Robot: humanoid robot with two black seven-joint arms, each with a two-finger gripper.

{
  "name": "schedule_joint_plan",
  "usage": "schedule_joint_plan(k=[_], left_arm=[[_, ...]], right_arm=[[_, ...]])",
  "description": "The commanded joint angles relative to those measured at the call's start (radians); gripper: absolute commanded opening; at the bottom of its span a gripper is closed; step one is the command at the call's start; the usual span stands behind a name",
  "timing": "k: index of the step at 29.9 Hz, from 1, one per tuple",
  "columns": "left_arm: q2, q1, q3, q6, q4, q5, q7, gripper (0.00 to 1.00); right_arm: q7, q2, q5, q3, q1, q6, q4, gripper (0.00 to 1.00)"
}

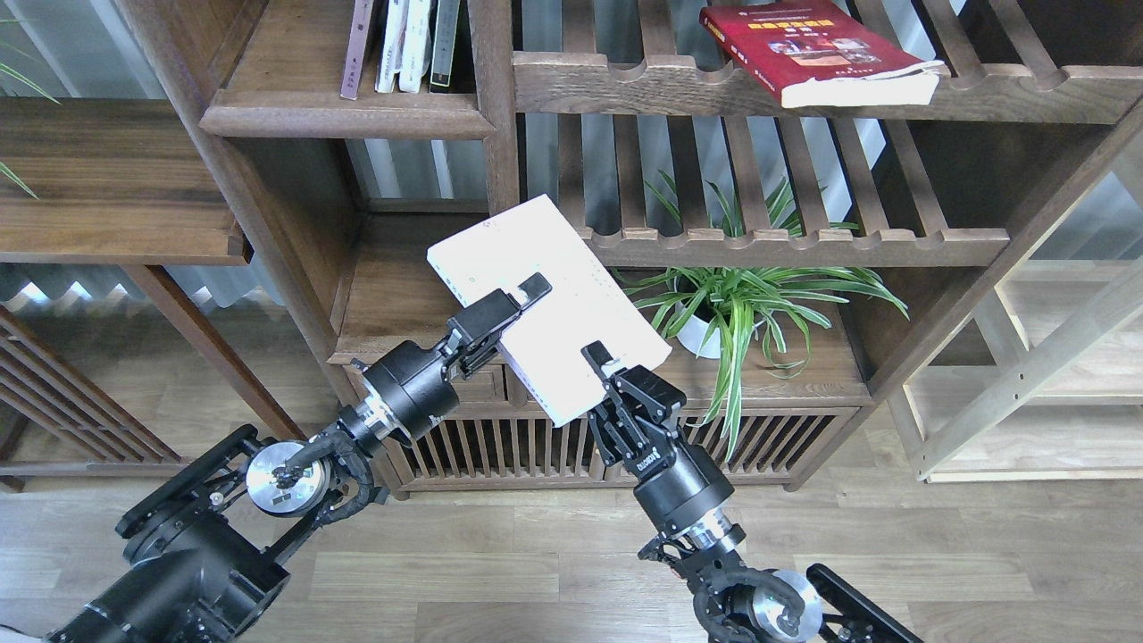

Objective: Organize books on shelf
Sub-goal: 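Hold the white book between both grippers, then lift the white book with the left gripper up onto the top shelf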

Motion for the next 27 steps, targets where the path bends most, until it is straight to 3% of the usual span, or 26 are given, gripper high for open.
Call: schedule_joint_plan(k=[1, 5, 7, 14, 22, 27], left_arm=[[0.000, 0.000, 0.000, 0.000, -0.001, -0.001, -0.001, 0.24], [0.000, 0.000, -0.001, 0.000, 0.000, -0.001, -0.007, 0.10], [0.000, 0.000, -0.001, 0.000, 0.000, -0.001, -0.030, 0.04], [0.000, 0.000, -0.001, 0.000, -0.001, -0.001, -0.045, 0.02], [0.001, 0.000, -0.001, 0.000, -0.001, 0.000, -0.047, 0.02], [0.007, 0.000, -0.001, 0.000, -0.004, -0.001, -0.048, 0.03]], right_arm=[[0.000, 0.000, -0.001, 0.000, 0.000, -0.001, 0.000, 0.03], [0.000, 0.000, -0.001, -0.003, 0.000, -0.001, -0.001, 0.03], [0.000, 0.000, -0.001, -0.003, 0.001, -0.001, -0.001, 0.03], [0.000, 0.000, -0.001, -0.003, 0.008, -0.001, -0.002, 0.06], [0.006, 0.000, -0.002, -0.003, 0.028, -0.001, -0.002, 0.70], [0.006, 0.000, -0.002, -0.003, 0.032, -0.001, -0.002, 0.82]])
